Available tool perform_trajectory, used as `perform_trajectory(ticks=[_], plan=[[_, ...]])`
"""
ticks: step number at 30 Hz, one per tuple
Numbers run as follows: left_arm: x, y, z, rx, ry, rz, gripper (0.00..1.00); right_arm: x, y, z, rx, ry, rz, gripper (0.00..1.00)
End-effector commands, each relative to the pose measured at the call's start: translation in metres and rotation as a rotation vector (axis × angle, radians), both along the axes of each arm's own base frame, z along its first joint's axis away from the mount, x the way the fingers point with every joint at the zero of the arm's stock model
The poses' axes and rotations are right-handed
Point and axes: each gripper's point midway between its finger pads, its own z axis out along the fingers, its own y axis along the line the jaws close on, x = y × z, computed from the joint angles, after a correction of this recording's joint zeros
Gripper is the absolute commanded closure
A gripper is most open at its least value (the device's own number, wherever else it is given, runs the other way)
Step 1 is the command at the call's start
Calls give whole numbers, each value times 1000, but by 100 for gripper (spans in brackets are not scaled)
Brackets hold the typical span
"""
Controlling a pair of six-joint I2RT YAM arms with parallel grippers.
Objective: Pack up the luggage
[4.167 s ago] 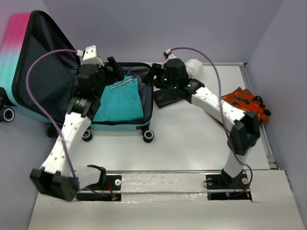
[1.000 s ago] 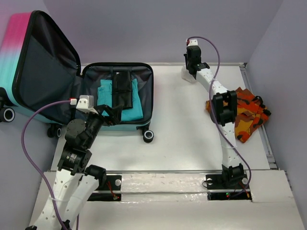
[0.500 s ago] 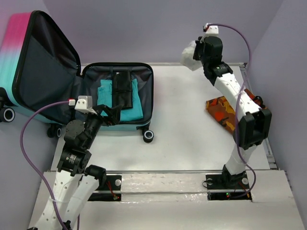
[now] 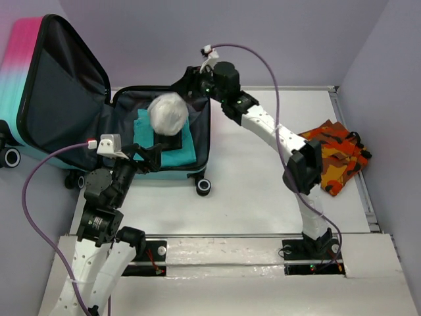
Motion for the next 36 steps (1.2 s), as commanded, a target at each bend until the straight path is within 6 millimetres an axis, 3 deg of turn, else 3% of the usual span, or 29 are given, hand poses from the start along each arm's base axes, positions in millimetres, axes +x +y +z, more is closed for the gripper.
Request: perform_trajectory(ticks=[1,3,5,6,7,8,9,11,12,13,16,19,20,23,25,28,33,35,36], plan=[[-3,4,17,-5,-61,13,2,-6,18,1,38,77,71,11],[-4,4,18,-7,-64,10,2,-1,3,-7,-5,72,20,4],[-5,2,19,-11,-68,1,2,4,-34,-17,-32,98,-72,4],[-6,2,20,-12,-72,-2,2,6,-48,-14,-18,88,-101,4],[-6,0,20,-14,-73,-11,2,6,-81,7,14,71,-159,5],[-7,-1,21,-15,-76,-15,2,17,-93,-14,5,96,-197,6],[-8,-1,21,-15,-78,-18,2,9,-119,-23,-12,116,-245,14],[-8,-4,19,-13,-72,-28,2,18,-176,-42,-72,132,-453,25],[-8,-7,18,-12,-66,-39,2,11,-223,-75,-166,199,-564,45],[-9,-8,18,-14,-65,-48,2,11,-260,-92,-225,232,-699,52],[-12,-14,20,-16,-70,-78,2,-23,-349,-161,-416,417,-905,58],[-15,-20,21,-16,-71,-100,2,-66,-400,-214,-597,588,-1030,58],[-16,-24,20,-16,-68,-116,2,-81,-410,-228,-653,650,-1039,58],[-15,-29,16,-7,-49,-125,2,-101,-418,-253,-711,735,-1063,44],[-16,-37,14,-8,-37,-156,2,-106,-424,-269,-754,778,-1064,35],[-13,-49,4,-16,10,-204,2,-107,-427,-284,-817,825,-1036,33],[-15,-74,-2,-58,79,-321,4,-89,-436,-297,-932,820,-1058,35],[-16,-83,1,-99,101,-362,4,-76,-436,-304,-976,819,-1038,45],[-18,-89,4,-114,102,-394,5,-72,-436,-307,-999,815,-1026,56]])
